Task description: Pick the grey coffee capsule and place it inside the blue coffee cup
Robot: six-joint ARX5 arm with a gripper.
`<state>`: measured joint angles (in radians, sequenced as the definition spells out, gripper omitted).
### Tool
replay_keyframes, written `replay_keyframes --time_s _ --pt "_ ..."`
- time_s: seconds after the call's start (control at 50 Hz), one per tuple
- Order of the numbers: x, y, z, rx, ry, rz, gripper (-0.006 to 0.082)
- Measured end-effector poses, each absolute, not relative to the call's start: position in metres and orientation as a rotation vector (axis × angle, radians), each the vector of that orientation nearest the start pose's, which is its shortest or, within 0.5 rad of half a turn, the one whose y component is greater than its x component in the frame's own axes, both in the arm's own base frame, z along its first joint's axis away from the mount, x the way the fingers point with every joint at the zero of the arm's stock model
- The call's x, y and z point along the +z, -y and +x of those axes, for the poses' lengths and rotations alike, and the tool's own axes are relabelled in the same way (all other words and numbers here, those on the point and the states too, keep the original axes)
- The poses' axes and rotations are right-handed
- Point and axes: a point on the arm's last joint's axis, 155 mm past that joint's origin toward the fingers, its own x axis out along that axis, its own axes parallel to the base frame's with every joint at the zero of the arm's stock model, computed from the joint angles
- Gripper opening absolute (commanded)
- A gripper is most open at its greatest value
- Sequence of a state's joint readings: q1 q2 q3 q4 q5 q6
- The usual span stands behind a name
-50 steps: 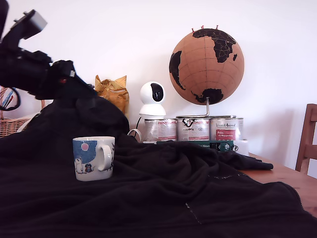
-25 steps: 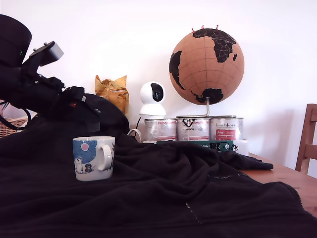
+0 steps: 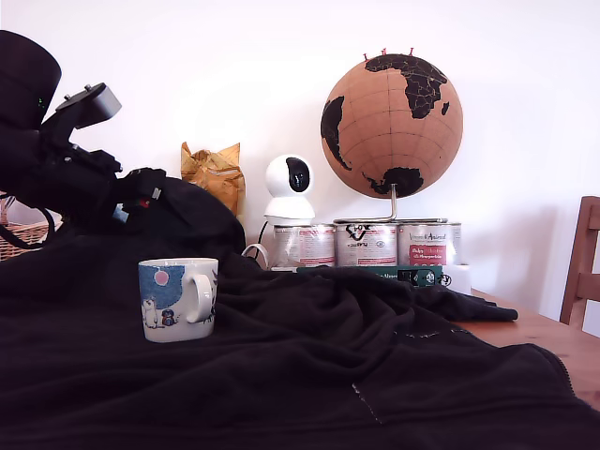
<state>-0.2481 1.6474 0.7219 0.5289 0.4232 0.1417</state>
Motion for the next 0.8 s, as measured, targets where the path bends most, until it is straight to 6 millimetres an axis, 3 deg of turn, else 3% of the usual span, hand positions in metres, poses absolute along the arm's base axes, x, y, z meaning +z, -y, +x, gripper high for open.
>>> replay_keyframes --time_s 0.14,0.3,0.4,0.52,0.6,0.8 --pt "0.142 0.18 0.418 -0.666 -0.311 0.107 0.0656" --pt "0.188 0.167 0.409 -0.624 -0.24 0.116 0.0551" --pt "0.202 0.152 0.404 -0.576 -0.244 0.114 0.038" --pt "0.207 0.131 0.397 -0.52 -0.279 0.107 0.0101" --pt "0.211 0.12 0.391 -0.492 -0.293 0.103 -0.0014" --pt "0.225 0.096 0.371 -0.417 -0.328 0.043 -0.0024"
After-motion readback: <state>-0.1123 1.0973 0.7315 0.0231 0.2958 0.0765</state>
